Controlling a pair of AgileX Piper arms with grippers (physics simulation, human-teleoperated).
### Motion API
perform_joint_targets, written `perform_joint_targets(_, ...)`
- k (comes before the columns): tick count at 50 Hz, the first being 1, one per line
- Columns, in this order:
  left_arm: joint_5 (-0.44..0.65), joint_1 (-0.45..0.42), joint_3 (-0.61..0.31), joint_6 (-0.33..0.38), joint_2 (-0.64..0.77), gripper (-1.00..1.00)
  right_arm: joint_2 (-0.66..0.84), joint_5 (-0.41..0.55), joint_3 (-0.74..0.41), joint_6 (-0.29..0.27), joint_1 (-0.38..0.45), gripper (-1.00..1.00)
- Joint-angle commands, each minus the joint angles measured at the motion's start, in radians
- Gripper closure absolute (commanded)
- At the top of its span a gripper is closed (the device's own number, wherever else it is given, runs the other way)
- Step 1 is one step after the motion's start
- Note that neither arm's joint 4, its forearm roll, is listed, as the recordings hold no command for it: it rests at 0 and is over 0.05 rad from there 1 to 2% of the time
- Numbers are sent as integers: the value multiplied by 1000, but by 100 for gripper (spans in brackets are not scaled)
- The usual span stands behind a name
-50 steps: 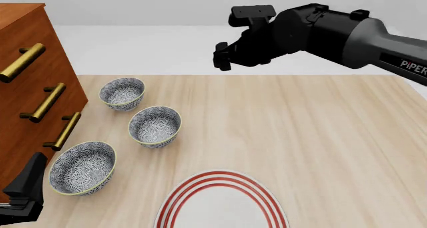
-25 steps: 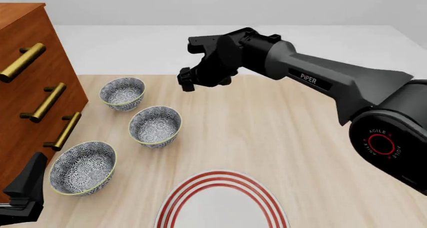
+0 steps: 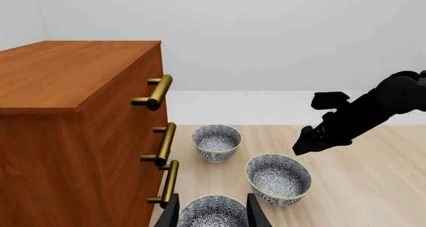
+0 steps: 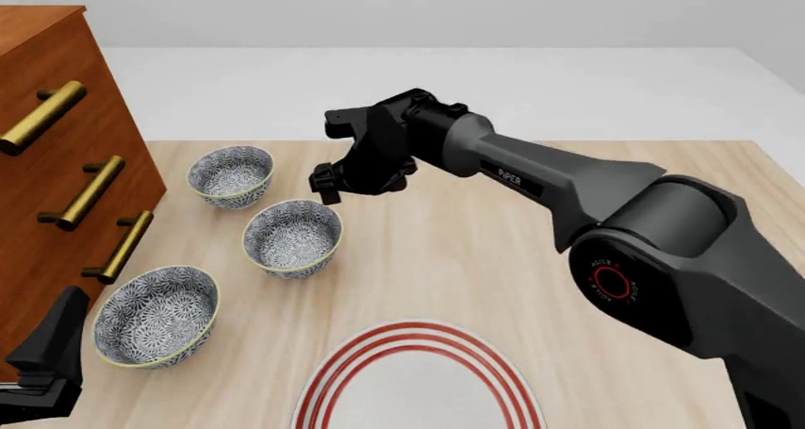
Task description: Pick up the bowl and put it in the middle on the plate.
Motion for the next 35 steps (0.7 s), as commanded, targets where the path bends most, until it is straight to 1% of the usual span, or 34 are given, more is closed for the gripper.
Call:
perform_joint_targets(1, 0, 0, 0, 0, 0, -100, 65, 16, -41, 2, 11, -100)
perform_joint_targets(12, 0, 0, 0, 0, 0, -100, 111, 24, -70, -7, 9, -100)
perform_joint_targets(22, 0, 0, 0, 0, 0, -100, 143, 32, -91, -1, 22, -100)
perform_joint_targets(35, 0, 0, 0, 0, 0, -100, 159, 17, -72, 0, 31, -100)
